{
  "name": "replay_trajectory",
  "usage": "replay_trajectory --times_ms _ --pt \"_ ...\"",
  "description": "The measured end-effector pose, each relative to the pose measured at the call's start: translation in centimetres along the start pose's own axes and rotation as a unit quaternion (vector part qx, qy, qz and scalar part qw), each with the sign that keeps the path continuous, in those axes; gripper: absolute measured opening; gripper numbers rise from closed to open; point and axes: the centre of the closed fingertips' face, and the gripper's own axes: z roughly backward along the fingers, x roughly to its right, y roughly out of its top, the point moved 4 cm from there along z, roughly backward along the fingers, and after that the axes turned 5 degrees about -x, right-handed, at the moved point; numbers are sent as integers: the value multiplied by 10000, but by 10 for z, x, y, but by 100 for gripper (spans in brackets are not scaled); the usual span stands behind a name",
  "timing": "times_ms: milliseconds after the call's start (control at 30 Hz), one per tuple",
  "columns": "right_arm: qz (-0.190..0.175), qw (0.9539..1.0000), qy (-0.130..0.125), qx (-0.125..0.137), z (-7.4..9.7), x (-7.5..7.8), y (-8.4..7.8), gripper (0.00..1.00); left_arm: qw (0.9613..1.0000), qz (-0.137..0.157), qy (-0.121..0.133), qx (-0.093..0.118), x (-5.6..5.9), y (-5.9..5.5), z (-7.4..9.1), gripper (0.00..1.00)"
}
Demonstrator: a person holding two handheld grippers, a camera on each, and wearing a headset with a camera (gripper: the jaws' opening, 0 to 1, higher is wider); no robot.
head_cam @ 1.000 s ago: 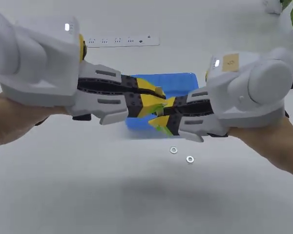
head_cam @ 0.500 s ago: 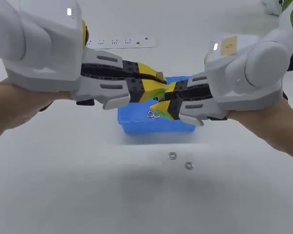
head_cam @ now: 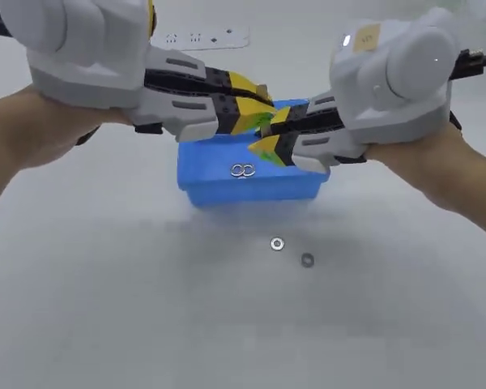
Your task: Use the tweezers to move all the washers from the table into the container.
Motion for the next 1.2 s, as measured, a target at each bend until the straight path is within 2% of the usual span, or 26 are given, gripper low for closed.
replay_trajectory --times_ms 33,67,100,233,400,467,900,1133,1200 --pt "-2 10000 16 -12 -1 0 -1 11 10000 -21 -36 -8 1 -2 -1 7" --pt "28 10000 25 -44 -3 0 -3 11 9996 -217 -129 -113 2 -6 -2 7" --pt "110 9999 36 -124 -6 -1 -6 11 9994 -260 -141 -170 2 -8 -3 7" --pt "149 9996 74 -232 -13 -2 -11 11 9991 -280 -187 -245 2 -15 -8 7" --pt "115 9997 90 -210 -15 0 -12 11 9990 -335 -147 -254 1 -16 -9 7" --pt "82 9997 101 -193 -15 0 -12 11 9983 -479 -154 -289 1 -17 -9 7" --pt "0 9997 78 -227 -14 3 -15 13 9985 -365 -215 -347 -2 -25 -7 7" --pt "36 9998 115 -186 -11 1 -13 12 9985 -370 -275 -310 -1 -23 -6 7" --pt "56 9998 153 -139 -8 -2 -10 12 9984 -371 -315 -281 2 -19 -4 7"
